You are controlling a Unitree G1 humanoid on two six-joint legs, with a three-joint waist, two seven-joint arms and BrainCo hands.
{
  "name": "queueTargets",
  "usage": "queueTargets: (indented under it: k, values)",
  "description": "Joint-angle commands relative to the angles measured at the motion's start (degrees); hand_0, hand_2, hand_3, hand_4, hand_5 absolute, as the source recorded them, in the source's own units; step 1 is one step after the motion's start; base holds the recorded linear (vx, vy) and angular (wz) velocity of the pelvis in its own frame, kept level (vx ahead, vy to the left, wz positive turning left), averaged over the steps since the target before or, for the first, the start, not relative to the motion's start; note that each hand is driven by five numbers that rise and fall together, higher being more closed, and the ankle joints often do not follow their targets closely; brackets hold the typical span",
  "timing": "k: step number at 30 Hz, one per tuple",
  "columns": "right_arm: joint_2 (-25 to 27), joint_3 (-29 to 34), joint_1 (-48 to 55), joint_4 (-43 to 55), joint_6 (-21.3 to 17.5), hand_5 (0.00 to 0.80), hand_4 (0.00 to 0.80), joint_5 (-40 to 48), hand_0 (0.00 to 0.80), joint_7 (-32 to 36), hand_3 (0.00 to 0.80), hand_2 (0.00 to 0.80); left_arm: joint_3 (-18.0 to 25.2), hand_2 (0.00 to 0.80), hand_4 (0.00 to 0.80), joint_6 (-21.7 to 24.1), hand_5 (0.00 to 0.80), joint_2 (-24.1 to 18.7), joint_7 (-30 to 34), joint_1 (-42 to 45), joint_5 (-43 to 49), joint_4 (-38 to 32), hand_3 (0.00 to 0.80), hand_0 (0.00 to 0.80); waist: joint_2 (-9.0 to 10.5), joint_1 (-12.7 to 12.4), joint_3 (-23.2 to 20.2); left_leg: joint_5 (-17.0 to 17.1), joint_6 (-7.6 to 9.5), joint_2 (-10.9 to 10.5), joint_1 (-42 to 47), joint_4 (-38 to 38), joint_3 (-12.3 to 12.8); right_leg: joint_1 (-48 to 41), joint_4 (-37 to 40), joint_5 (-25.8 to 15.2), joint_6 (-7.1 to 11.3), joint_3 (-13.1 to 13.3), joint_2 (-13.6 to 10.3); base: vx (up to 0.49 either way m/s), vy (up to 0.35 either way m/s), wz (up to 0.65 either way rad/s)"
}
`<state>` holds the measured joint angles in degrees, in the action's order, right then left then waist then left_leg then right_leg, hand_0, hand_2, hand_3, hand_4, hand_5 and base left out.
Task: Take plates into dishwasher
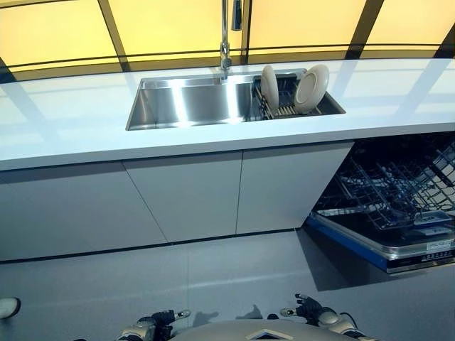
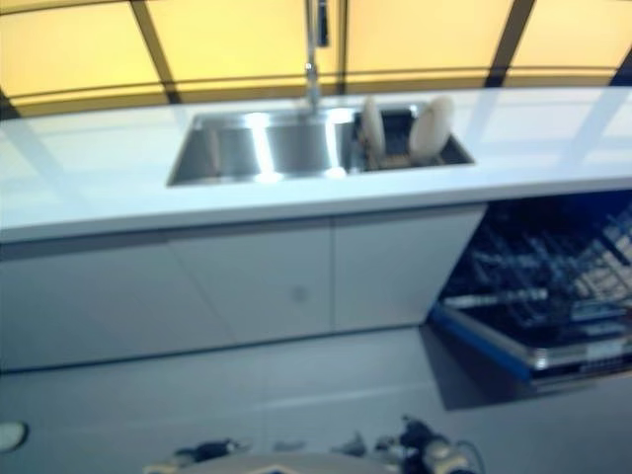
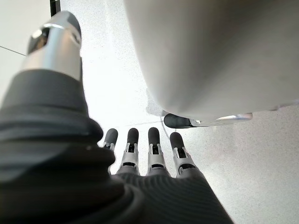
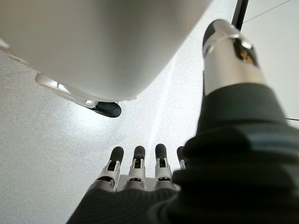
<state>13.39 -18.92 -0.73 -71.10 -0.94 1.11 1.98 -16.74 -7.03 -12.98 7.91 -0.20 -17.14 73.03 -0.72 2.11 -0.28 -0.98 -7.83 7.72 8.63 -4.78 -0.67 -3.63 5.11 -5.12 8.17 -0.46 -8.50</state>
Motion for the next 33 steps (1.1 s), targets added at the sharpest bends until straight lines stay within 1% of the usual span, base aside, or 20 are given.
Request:
queueTargets:
  k: [1, 6, 33]
  values:
    - [0.0, -1.4, -3.5, -1.1, -0.6, 0.000, 0.000, 0.1, 0.000, -0.3, 0.000, 0.000, 0.8, 0.000, 0.000, -0.1, 0.000, 2.0, 0.4, -4.0, -1.9, 2.0, 0.000, 0.000, 1.94, -0.2, 2.9, 0.5, 9.27, -9.4, -1.2, 0.3, 1.8, -2.1, -1.8, 2.6, -4.61, -2.4, 6.4, 0.000, 0.000, 0.00]
    - [0.5, -1.3, -3.6, -1.1, -0.6, 0.000, 0.000, 0.0, 0.000, 0.3, 0.000, 0.000, 0.9, 0.000, 0.000, -0.1, 0.000, 1.7, 1.9, -4.0, -2.5, 1.6, 0.000, 0.000, 1.76, -0.2, 2.9, 0.5, 9.19, -9.3, -1.2, 0.3, 1.8, -2.1, -1.8, 2.7, -4.62, -2.5, 6.5, 0.000, 0.000, 0.00]
    - [0.3, -1.5, -3.3, -1.4, -0.5, 0.000, 0.000, -0.4, 0.000, 0.8, 0.000, 0.000, 0.7, 0.000, 0.000, 0.1, 0.000, 2.1, 0.8, -2.9, -3.0, 2.1, 0.000, 0.000, 1.83, -0.5, 3.2, 0.6, 9.16, -9.3, -1.3, 0.0, 1.9, -2.2, -1.9, 3.1, -4.76, -3.3, 6.5, 0.002, -0.005, 0.00]
